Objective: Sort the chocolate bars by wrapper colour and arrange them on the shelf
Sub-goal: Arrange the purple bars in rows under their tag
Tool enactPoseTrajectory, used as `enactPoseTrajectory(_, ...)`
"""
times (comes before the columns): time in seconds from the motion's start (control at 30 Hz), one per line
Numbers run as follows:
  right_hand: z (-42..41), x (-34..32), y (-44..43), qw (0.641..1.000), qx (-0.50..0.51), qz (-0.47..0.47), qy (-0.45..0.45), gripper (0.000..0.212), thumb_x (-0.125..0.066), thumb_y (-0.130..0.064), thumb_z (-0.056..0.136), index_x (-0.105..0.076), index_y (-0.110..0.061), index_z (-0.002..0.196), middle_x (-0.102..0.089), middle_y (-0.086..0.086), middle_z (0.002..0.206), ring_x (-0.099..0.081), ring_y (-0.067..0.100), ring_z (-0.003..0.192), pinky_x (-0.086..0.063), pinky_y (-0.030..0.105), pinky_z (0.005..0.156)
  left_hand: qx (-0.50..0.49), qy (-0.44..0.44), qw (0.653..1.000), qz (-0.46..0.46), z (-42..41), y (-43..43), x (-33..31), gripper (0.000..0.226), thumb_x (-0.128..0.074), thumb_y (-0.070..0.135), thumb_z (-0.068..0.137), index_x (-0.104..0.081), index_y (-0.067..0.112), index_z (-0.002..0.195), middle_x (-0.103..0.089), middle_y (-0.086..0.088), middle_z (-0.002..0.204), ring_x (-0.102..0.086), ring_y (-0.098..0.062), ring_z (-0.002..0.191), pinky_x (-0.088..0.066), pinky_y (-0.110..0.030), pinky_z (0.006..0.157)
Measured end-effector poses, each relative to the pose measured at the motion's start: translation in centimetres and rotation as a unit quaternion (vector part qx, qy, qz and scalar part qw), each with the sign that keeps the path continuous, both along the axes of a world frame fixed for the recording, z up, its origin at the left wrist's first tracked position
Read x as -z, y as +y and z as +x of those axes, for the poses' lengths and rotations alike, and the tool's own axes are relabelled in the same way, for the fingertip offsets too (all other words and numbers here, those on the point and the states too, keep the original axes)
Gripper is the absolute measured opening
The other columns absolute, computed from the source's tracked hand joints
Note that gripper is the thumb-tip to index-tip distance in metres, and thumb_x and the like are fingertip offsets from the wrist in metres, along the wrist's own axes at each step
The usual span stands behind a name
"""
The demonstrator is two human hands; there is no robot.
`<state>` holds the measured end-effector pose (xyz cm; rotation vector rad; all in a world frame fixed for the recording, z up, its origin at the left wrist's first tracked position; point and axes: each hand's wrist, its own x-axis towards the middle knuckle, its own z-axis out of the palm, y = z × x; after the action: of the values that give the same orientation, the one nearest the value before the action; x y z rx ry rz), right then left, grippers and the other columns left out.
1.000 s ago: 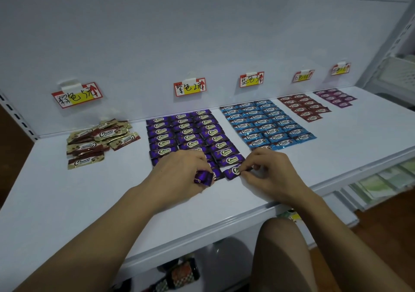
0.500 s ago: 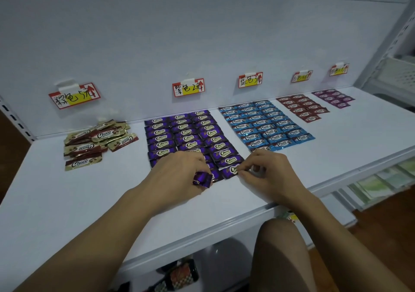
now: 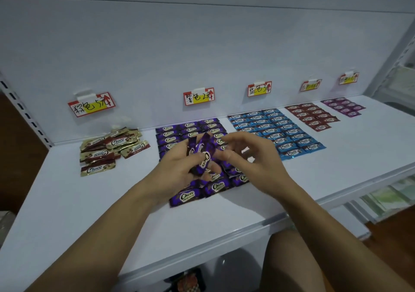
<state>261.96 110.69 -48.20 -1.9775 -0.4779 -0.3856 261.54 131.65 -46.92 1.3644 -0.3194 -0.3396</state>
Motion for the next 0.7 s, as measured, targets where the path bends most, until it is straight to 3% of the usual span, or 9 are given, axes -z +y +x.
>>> enactPoseTrajectory(0.1,1.4,-0.6,2.2,1.0,0.003,-0.015,0.014,0.032,-0.079,-0.025,0.085,-0.072,-0.024,0.116,-0.069,-0.009,0.095,-0.066,0.016,0.08,-0.057,0.031,0.066,-0.011,0.006,1.0,-0.008,0.1,0.5,-0.4,0.024,-0.046,0.004,0.104,-0.059,0.016,0.12,-0.076,-0.013,0.104,-0.075,-0.029,0.086,-0.063,-0.037,0.071)
enactPoseTrajectory(0.2,2.4,-0.7,3.3,0.999,0.013,-0.018,0.03,0.018,-0.082,-0.022,0.082,-0.075,-0.022,0.098,-0.071,-0.011,0.089,-0.065,0.015,0.078,-0.057,0.034,0.067,-0.021,0.024,0.999,-0.009,0.6,1.3,-0.6,0.023,-0.047,0.008,0.105,-0.062,0.014,0.12,-0.074,-0.02,0.107,-0.074,-0.035,0.089,-0.063,-0.042,0.078)
enactPoseTrajectory(0.3,2.4,-1.0,3.6,0.998,-0.004,0.031,0.055,0.013,-0.081,-0.014,0.082,-0.072,-0.015,0.091,-0.072,-0.002,0.085,-0.066,0.022,0.08,-0.056,0.033,0.069,-0.072,0.047,0.996,0.016,1.3,2.1,-0.9,0.021,-0.047,0.013,0.106,-0.063,0.014,0.12,-0.075,-0.018,0.105,-0.075,-0.034,0.089,-0.062,-0.044,0.081)
enactPoseTrajectory(0.43,1.4,-1.3,3.5,0.991,-0.076,0.109,0.033,0.016,-0.075,0.005,0.084,-0.069,-0.007,0.092,-0.073,0.007,0.091,-0.071,0.026,0.087,-0.059,0.039,0.079,-0.149,0.054,0.986,0.047,2.4,2.7,-1.3,0.019,-0.05,0.007,0.101,-0.061,0.01,0.117,-0.077,-0.009,0.099,-0.075,-0.034,0.078,-0.061,-0.041,0.069)
enactPoseTrajectory(0.53,0.3,-0.9,3.4,0.99,-0.108,0.089,-0.027,0.025,-0.068,0.016,0.082,-0.07,-0.008,0.087,-0.076,0.007,0.1,-0.072,0.021,0.102,-0.058,0.033,0.087,-0.188,0.055,0.978,0.068,2.9,3.1,-1.0,0.02,-0.049,0.0,0.093,-0.062,0.01,0.105,-0.063,-0.004,0.068,-0.054,-0.021,0.05,-0.044,-0.027,0.046)
enactPoseTrajectory(0.63,-0.5,-0.7,3.2,0.991,-0.101,0.045,-0.077,0.025,-0.069,0.016,0.079,-0.072,-0.007,0.087,-0.076,0.004,0.105,-0.071,0.015,0.106,-0.058,0.028,0.087,-0.174,0.064,0.981,0.05,3.4,3.4,-0.6,0.021,-0.042,0.001,0.093,-0.06,0.009,0.102,-0.049,0.0,0.06,-0.029,-0.014,0.048,-0.021,-0.02,0.045)
enactPoseTrajectory(0.7,-0.8,-0.9,3.2,0.991,-0.092,0.023,-0.093,0.022,-0.069,0.01,0.081,-0.071,-0.01,0.088,-0.075,0.001,0.102,-0.071,0.015,0.103,-0.059,0.03,0.086,-0.158,0.065,0.985,0.039,3.5,3.6,-0.6,0.02,-0.04,0.003,0.095,-0.058,0.008,0.102,-0.043,-0.001,0.062,-0.022,-0.013,0.049,-0.015,-0.021,0.044)
